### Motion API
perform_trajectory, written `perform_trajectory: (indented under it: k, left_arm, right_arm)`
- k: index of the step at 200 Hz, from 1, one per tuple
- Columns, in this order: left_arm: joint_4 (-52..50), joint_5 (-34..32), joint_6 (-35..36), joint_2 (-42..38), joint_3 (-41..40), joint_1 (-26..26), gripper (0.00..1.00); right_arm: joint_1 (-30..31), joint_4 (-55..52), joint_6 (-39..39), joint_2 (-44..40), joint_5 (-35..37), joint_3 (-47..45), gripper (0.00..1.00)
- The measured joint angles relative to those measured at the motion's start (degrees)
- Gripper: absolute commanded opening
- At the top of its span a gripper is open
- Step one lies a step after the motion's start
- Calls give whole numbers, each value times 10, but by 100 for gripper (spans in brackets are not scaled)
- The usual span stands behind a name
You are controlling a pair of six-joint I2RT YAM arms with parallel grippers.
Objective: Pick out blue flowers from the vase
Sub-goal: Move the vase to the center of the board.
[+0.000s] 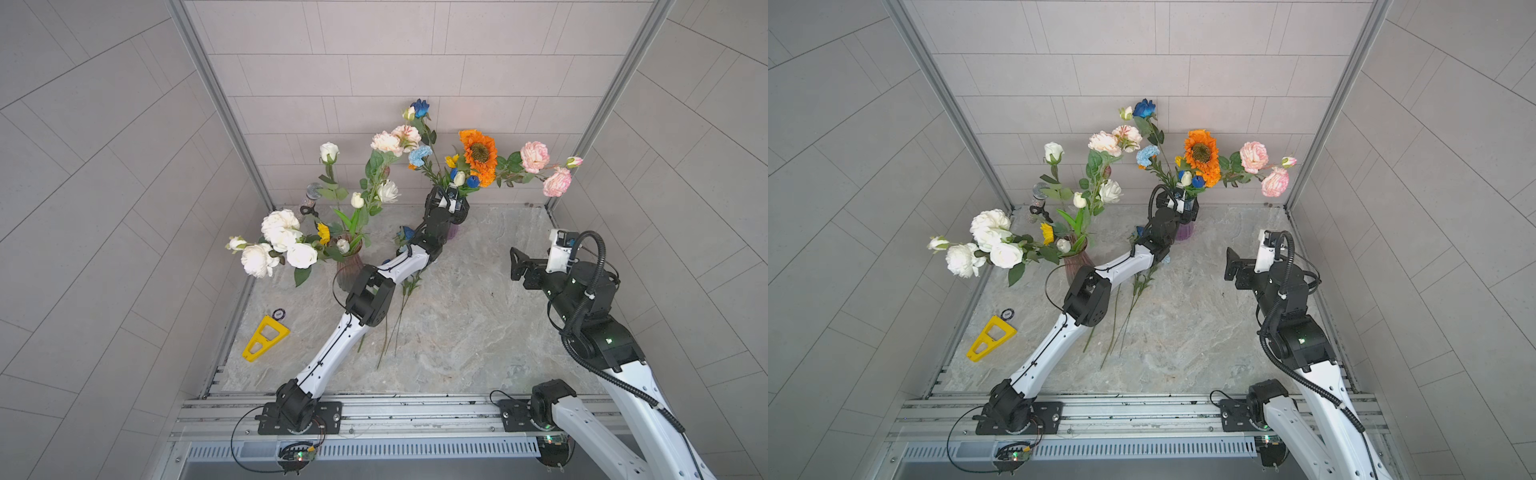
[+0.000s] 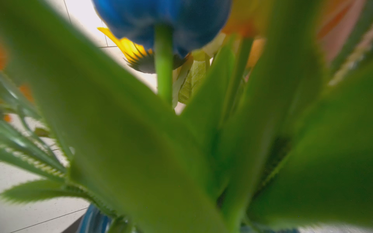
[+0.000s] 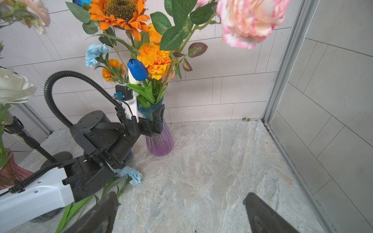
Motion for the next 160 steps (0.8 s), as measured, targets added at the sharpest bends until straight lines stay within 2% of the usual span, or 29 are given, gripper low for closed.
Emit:
perform_trajectory:
  k: [128, 160]
  left_arm:
    - [-23, 7, -6, 33, 42, 14, 100]
    - [-26, 10, -10, 36, 44, 17, 97]
  right_arm:
    - [-1, 1, 0, 0, 0, 0, 99]
    - [-1, 3, 0, 0, 0, 0, 99]
